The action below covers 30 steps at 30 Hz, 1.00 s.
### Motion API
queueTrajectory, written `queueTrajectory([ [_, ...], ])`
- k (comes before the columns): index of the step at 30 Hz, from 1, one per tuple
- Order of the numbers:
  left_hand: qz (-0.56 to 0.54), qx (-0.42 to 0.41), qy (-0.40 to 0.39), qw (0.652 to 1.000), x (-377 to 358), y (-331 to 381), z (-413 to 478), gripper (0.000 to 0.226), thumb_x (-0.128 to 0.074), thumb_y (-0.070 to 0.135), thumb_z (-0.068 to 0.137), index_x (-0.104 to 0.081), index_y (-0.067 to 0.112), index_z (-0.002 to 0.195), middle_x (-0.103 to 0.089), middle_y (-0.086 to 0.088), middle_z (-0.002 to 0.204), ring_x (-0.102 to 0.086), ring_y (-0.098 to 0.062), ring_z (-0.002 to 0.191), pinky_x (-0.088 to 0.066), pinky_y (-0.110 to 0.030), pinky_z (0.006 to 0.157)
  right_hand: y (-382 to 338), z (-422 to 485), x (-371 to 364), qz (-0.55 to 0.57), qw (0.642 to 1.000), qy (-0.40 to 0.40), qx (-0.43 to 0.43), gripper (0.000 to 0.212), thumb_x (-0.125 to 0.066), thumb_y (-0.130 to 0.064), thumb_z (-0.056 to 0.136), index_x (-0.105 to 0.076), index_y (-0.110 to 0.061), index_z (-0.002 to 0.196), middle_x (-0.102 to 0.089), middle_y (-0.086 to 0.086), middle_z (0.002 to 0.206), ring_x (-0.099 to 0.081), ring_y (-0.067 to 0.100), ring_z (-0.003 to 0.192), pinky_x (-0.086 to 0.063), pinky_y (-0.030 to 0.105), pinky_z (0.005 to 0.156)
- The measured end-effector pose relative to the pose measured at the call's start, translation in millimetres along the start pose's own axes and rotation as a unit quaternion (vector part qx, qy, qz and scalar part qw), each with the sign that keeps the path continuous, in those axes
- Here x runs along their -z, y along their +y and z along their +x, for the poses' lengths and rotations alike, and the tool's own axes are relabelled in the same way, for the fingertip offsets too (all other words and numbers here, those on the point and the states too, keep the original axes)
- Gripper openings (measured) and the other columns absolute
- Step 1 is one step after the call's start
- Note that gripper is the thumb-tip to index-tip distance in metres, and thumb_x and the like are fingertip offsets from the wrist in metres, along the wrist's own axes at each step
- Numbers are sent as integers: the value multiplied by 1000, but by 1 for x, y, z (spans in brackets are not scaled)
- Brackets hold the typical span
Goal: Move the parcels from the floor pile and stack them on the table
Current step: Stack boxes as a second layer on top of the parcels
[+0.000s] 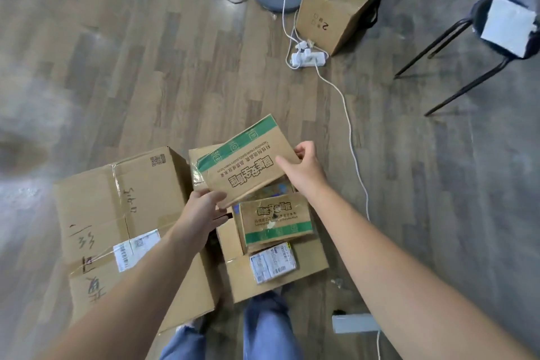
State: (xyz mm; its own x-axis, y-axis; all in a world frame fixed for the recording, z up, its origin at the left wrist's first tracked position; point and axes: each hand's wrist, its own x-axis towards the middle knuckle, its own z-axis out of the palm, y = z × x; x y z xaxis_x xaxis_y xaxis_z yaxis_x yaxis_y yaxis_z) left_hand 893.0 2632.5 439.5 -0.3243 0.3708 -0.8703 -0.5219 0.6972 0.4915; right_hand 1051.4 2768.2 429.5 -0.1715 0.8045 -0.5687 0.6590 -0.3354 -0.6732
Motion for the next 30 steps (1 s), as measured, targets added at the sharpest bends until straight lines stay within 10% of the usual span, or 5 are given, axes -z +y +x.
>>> queueTrajectory([
  [6, 211, -63, -109, 969, -13, 32, -92, 35, -56, 14, 92, -50, 10, 126, -67, -8, 109, -67, -24, 95, -57, -41, 84, -33, -109, 80, 85, 989, 117, 19, 39, -71, -31, 86, -41, -22, 109, -57, -5, 102, -60, 9, 85, -51, 27, 70],
  [11, 368, -315, -80, 871, -20, 72, -174, 40, -53, 14, 91, -47, 7, 130, -61, -3, 109, -57, -8, 77, -47, -24, 65, -52, -211, 120, 13, 976, 210, 58, 39, -78, -29, 77, -46, -34, 98, -58, -5, 106, -57, 8, 83, -40, 17, 60],
  [15, 409, -598, -148, 674, -29, 94, -239, 45, -59, 14, 86, -51, 13, 129, -53, -7, 126, -49, -22, 118, -40, -32, 101, -57, -287, 131, -42, 973, 218, 65, 50, -81, -26, 74, -45, -38, 106, -61, -11, 110, -60, 13, 97, -51, 35, 82],
  [20, 599, -582, -304, 458, -54, 70, -297, 83, -74, 40, 77, -34, 15, 145, -46, -8, 138, -46, -25, 125, -42, -39, 106, -55, -371, 139, -72, 969, 217, 96, 57, -79, -26, 74, -43, -48, 112, -61, -13, 116, -59, 13, 109, -49, 43, 96],
  [30, 483, -540, -384, 573, -91, -19, -356, 72, -74, 50, 71, -44, 23, 131, -59, 1, 123, -58, -19, 109, -48, -41, 95, 21, -503, 166, -69, 925, 373, 0, 60, -61, -30, 93, -33, -28, 147, -43, -1, 149, -41, 15, 136, -35, 30, 104],
])
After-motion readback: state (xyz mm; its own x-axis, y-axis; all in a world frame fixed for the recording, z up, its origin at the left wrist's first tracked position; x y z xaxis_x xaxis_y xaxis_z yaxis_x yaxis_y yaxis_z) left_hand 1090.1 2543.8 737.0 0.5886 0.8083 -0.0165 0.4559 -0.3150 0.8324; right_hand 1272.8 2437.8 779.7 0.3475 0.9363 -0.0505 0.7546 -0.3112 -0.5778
